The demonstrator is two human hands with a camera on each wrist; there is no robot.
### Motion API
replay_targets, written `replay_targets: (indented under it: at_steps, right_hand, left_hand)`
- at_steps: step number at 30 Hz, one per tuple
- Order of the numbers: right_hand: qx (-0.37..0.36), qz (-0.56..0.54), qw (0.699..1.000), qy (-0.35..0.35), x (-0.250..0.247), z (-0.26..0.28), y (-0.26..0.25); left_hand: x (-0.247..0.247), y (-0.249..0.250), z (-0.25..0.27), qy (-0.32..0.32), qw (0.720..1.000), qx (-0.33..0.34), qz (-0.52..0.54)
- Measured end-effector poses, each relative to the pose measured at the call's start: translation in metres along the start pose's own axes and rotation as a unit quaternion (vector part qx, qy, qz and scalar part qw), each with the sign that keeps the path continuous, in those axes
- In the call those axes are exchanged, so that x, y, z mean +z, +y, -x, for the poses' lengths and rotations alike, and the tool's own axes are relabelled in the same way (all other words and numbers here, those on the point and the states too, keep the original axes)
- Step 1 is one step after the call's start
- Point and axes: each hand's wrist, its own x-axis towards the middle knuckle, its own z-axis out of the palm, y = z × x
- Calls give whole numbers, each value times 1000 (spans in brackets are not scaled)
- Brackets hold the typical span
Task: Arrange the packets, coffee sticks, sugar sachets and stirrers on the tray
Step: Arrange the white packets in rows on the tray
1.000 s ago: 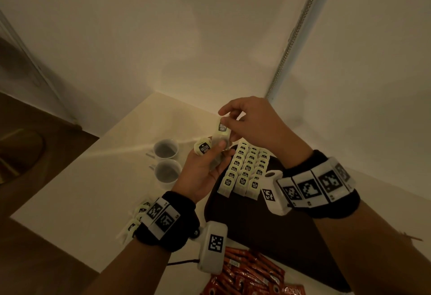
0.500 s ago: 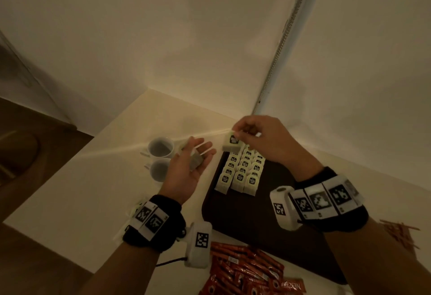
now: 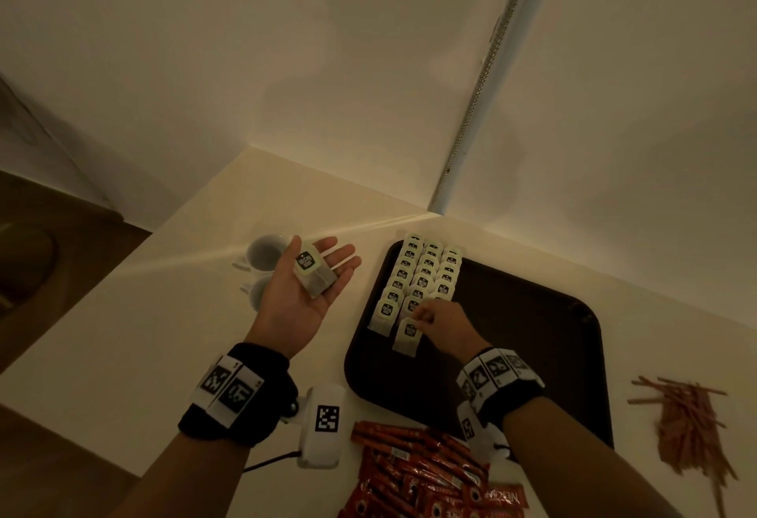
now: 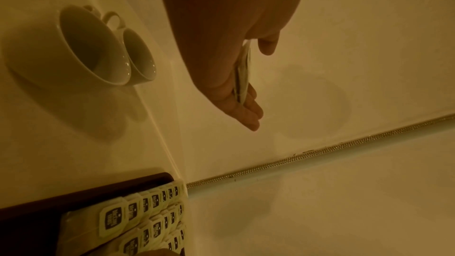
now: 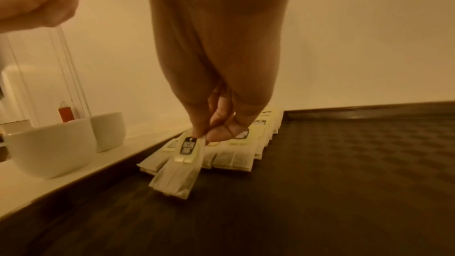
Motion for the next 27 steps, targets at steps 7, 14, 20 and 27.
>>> replay_targets:
  at_steps: [7, 14, 20, 27]
  right_hand:
    - [15, -35, 998, 54, 7, -18, 4]
    - [-97, -131, 969, 187, -12, -13, -34]
    - [-360, -116, 916, 136, -53, 24, -124]
    - [-386, -86, 903, 169, -104, 45, -157]
  left_hand:
    - [-4, 3, -1, -2, 1000, -4, -8]
    - [-7, 2, -3, -15, 995, -39, -89]
    - [12, -1, 2, -98, 973, -37, -206]
    - [13, 1, 4, -129, 928, 198, -289]
